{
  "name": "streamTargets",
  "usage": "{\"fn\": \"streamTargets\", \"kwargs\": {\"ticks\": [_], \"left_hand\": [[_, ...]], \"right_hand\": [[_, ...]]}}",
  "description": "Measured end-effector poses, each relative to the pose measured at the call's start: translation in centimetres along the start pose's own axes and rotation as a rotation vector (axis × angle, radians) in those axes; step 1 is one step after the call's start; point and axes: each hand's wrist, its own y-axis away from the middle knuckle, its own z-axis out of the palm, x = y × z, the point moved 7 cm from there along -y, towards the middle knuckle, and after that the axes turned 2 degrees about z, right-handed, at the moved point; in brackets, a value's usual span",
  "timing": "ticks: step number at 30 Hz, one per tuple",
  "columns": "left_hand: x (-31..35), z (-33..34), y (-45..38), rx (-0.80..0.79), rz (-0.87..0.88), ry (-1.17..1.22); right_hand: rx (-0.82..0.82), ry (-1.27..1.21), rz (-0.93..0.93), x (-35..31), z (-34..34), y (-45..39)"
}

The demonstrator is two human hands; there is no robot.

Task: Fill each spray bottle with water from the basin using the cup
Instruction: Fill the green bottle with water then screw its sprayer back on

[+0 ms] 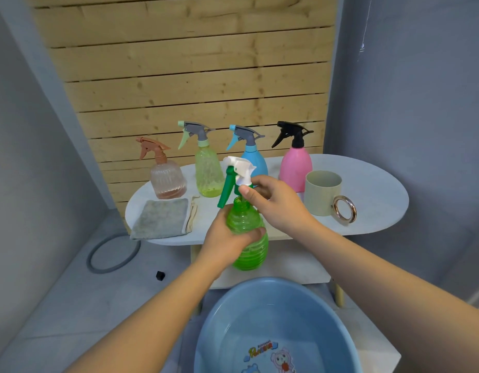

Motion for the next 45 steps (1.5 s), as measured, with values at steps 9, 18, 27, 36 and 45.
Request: {"fn": "streamTargets", "kwargs": {"ticks": [9, 18, 27, 36, 45], "left_hand": [[0.8, 0.0, -0.1, 0.033, 0.057, -0.033], [1.7, 0.2, 0.0, 0.028, 0.1, 0.048], [1.3, 0.4, -0.2, 0.004, 0.08, -0.019], [1.4, -0.4, -0.1, 0.049, 0.063, -0.062], [1.1, 0.5, -0.4, 0.052, 0.058, 0.006]], "right_hand": [[0.0, -0.117, 0.009, -0.3, 1.1, 0.8], [0.108, -0.328, 0.057, 0.4, 1.9, 1.3], [0.124, -0.385, 0.079, 0.5, 1.7, 1.4], [-0.094, -0.351, 0.18, 1.0, 1.9, 0.6], [0.045, -0.391, 0.168, 0.7, 1.1, 0.9]]}}
